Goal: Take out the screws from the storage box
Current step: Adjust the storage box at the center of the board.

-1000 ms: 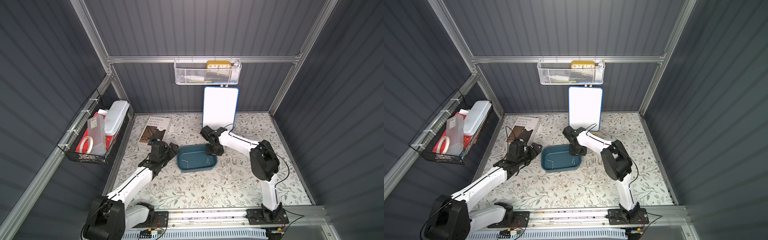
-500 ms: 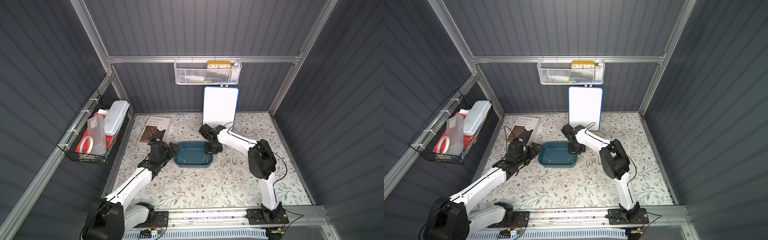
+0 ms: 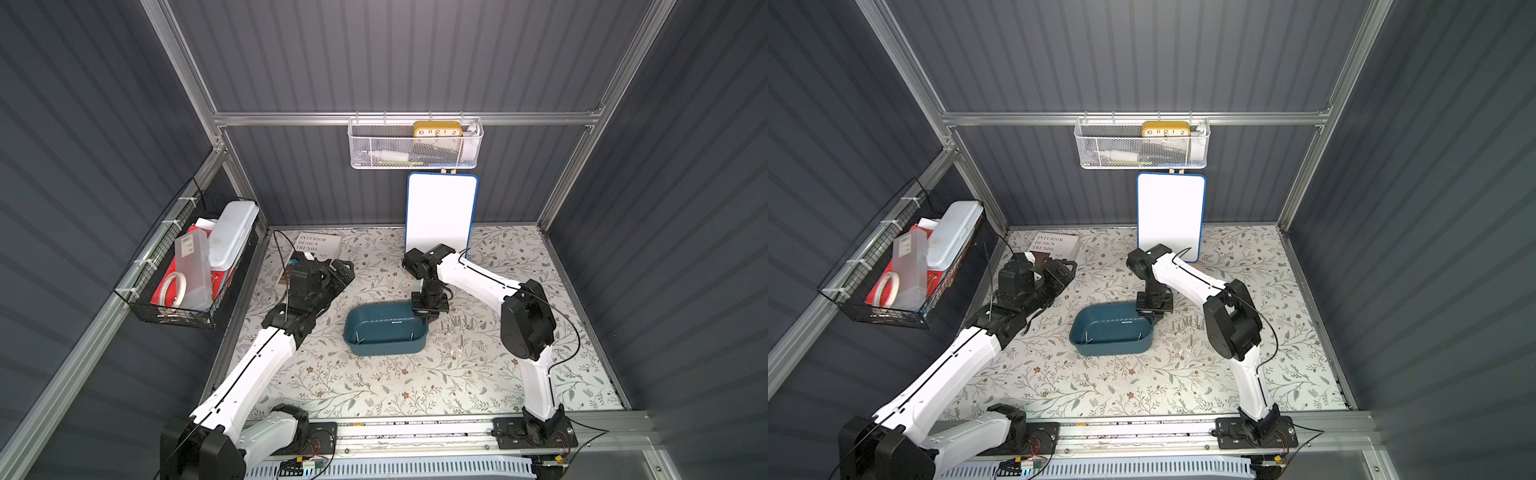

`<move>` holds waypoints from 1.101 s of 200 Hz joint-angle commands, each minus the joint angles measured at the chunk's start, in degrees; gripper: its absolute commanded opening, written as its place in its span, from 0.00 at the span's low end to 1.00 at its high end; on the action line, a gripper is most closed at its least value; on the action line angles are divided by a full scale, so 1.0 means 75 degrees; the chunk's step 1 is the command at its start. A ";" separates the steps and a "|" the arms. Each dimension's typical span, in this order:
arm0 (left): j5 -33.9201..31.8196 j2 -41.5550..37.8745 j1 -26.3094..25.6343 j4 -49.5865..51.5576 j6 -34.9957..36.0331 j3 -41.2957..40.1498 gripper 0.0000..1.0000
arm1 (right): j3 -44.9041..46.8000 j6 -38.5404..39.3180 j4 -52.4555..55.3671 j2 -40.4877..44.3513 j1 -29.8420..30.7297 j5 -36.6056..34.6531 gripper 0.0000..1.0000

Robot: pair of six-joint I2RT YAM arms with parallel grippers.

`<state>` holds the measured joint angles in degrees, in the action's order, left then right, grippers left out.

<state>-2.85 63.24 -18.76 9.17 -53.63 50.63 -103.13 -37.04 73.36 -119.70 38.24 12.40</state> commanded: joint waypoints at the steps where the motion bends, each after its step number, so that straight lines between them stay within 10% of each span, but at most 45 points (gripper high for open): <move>1: -0.0272 -0.0080 0.0018 0.0628 0.0068 0.0426 0.92 | 0.0244 -0.0225 0.0519 0.0391 -0.0035 0.1343 0.00; 99: -0.0535 -0.0008 0.0019 0.0651 0.0119 0.0286 0.92 | 0.0808 -0.1033 -0.0145 0.0753 -0.0291 0.1529 0.00; 220: -0.0300 0.0049 0.0018 0.0190 -0.0039 -0.0703 0.92 | 0.0789 -0.0432 -0.1914 0.0066 -0.0376 -0.0401 0.00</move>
<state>-6.07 63.59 -18.76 11.86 -53.47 46.87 -96.75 -43.53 60.03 -117.54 35.70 12.80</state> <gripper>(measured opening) 0.917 0.096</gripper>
